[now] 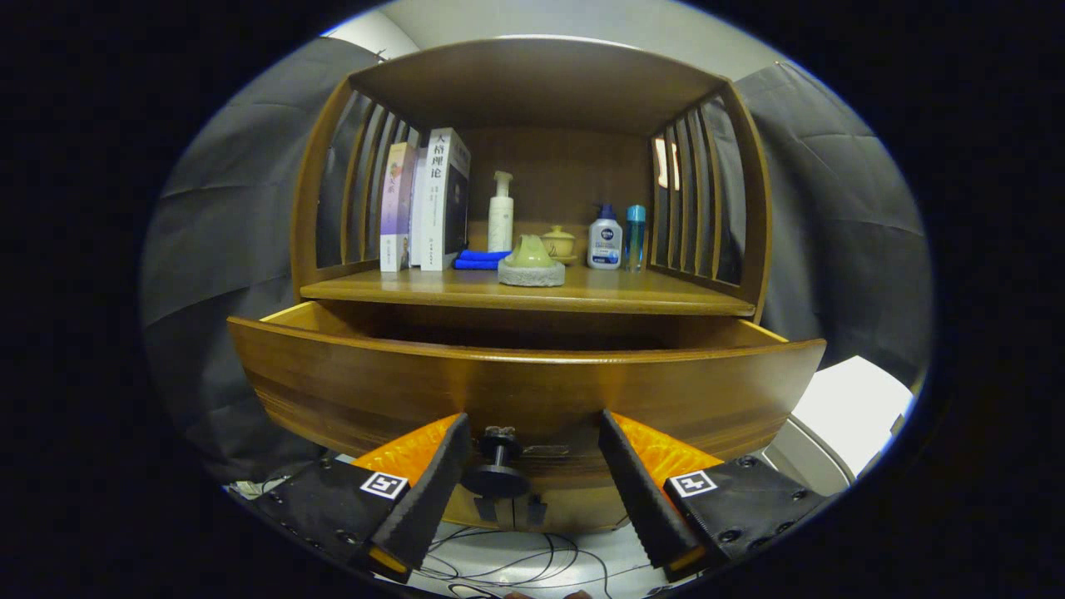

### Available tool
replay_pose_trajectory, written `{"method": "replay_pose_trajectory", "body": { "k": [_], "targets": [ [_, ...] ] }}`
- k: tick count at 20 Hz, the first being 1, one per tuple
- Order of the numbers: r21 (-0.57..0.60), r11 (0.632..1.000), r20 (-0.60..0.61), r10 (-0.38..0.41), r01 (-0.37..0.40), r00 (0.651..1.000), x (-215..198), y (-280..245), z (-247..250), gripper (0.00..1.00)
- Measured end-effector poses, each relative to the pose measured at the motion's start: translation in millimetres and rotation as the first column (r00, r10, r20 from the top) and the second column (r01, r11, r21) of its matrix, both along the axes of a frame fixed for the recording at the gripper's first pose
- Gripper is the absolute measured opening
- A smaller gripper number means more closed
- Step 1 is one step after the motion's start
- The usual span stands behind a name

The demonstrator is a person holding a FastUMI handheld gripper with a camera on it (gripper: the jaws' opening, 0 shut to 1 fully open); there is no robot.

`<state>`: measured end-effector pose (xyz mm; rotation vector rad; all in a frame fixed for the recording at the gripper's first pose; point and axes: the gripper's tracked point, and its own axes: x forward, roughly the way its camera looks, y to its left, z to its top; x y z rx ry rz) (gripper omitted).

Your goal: Pull open the drawer, take out the items inside it, and place them on the countertop above the cabinet.

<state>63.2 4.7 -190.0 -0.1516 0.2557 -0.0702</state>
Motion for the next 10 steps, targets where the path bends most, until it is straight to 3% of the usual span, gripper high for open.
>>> {"method": "replay_pose_trajectory", "body": {
  "k": [10],
  "targets": [
    [0.046,0.999,-0.013,-0.028,0.028,1.0,69.5,10.5,-4.5,0.98]
  ]
}}
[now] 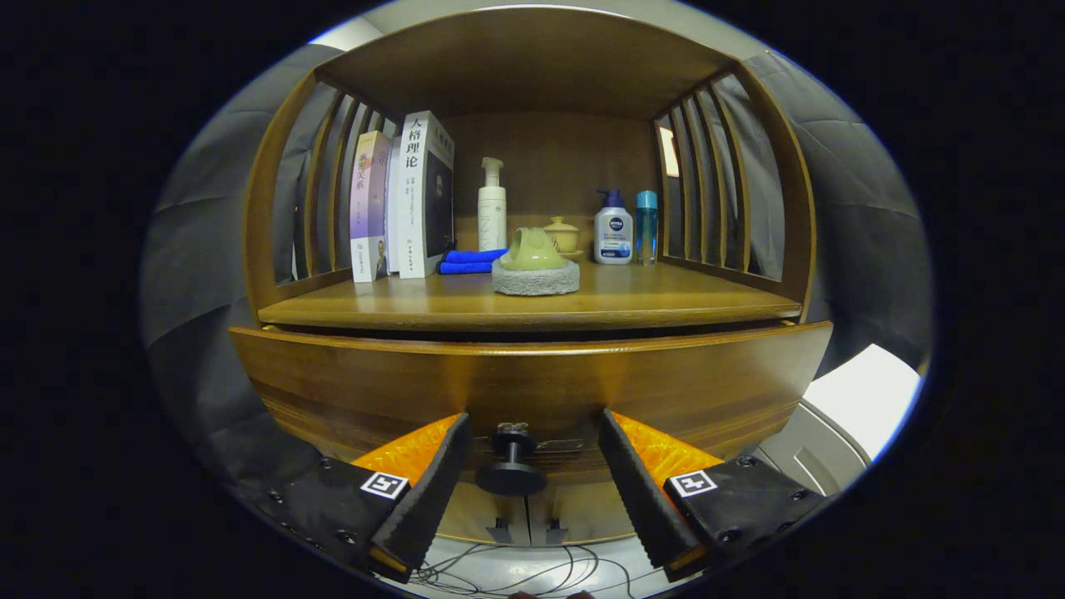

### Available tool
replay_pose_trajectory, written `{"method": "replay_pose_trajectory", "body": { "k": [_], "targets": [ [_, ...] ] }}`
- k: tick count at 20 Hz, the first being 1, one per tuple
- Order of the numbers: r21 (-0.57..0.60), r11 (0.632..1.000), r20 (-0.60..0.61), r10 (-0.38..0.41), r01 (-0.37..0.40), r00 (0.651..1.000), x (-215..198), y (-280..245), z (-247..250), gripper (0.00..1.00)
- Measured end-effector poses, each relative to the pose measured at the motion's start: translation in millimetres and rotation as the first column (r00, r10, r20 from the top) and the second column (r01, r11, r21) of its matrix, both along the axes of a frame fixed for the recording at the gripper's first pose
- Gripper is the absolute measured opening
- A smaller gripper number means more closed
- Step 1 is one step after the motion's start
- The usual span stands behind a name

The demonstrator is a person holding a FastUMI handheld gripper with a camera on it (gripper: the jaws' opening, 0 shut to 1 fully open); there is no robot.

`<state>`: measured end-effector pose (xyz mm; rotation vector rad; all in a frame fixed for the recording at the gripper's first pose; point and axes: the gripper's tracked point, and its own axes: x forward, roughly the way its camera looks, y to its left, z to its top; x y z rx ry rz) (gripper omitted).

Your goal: Pull open the drawer, take out the items inside it, and place them on the countertop above the cabinet.

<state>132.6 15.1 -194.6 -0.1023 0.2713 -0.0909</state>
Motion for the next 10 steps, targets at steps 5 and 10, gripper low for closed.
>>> {"method": "replay_pose_trajectory", "body": {
  "k": [5,10],
  "targets": [
    [0.015,1.0,-0.018,0.003,-0.003,1.0,23.3,-0.5,-2.6,0.98],
    [0.05,0.999,-0.074,0.0,0.004,0.997,19.6,-2.0,-10.5,0.99]
  ]
}}
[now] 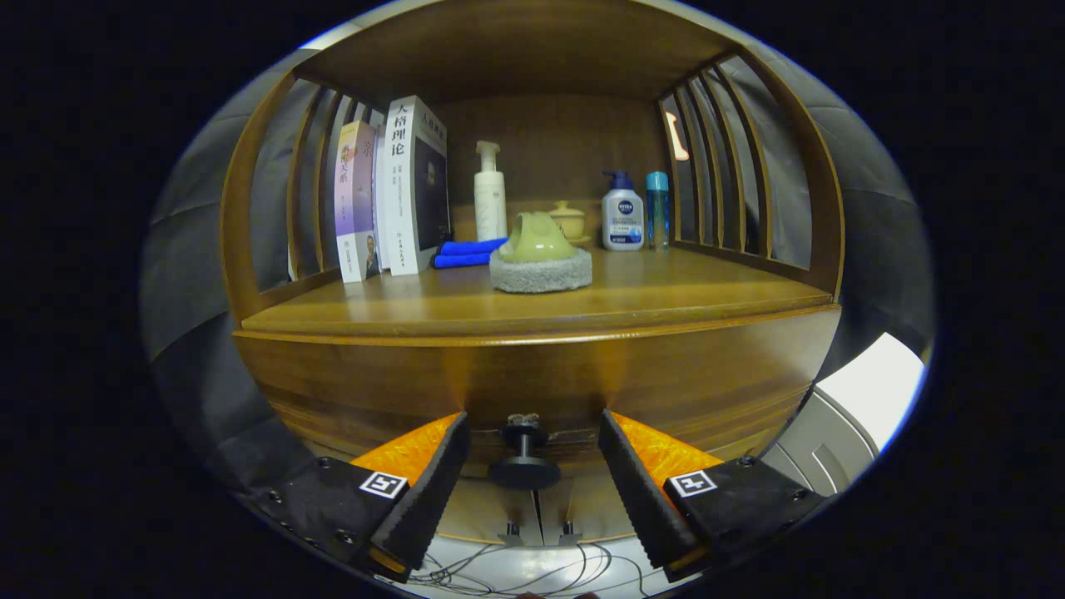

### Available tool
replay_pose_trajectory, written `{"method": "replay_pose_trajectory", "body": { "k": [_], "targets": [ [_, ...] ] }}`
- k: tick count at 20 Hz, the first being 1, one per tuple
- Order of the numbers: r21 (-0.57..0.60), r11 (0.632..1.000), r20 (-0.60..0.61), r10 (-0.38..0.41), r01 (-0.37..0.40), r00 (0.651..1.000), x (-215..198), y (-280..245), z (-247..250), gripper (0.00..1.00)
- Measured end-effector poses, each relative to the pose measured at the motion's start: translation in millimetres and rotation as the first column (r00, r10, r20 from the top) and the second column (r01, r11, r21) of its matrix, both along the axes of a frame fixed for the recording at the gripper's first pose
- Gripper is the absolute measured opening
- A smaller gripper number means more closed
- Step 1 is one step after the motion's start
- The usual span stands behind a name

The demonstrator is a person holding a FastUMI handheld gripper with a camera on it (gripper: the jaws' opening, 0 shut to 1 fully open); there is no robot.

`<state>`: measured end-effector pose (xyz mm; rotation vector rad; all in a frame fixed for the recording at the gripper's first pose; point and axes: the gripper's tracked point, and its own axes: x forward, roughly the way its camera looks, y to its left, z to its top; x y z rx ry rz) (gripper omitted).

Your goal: Pull open the drawer, take out the items inside it, and place them on the countertop above the cabinet.

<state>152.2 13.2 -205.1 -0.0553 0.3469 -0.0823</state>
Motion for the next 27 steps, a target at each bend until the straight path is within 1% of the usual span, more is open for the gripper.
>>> {"method": "replay_pose_trajectory", "body": {
  "k": [1,3,5,7,9,12,17,20,24,27],
  "targets": [
    [0.019,1.0,0.009,-0.004,0.004,1.0,-5.0,-1.0,8.4,0.99],
    [0.051,0.999,0.07,-0.003,-0.001,0.998,-18.0,-1.2,38.0,0.99],
    [0.035,0.999,0.125,0.016,-0.021,0.992,-36.7,0.3,69.1,0.98],
    [-0.003,0.999,0.173,0.054,-0.054,0.983,-59.7,6.3,98.1,0.98],
    [-0.038,0.996,0.243,0.089,-0.082,0.966,-86.9,10.0,130.4,0.98],
    [-0.045,0.994,0.33,0.109,-0.1,0.938,-119.1,13.5,177.3,0.98],
    [0.029,0.992,0.415,0.103,-0.126,0.904,-171.6,-0.1,243.0,0.98],
    [0.049,0.988,0.405,0.117,-0.149,0.907,-189.3,-11.7,257.8,0.98],
    [0.102,0.982,0.415,0.103,-0.159,0.904,-193.4,-20.5,277.5,0.98],
    [0.093,0.982,0.407,0.113,-0.165,0.906,-191.5,-20.7,274.7,0.98]
  ]
}}
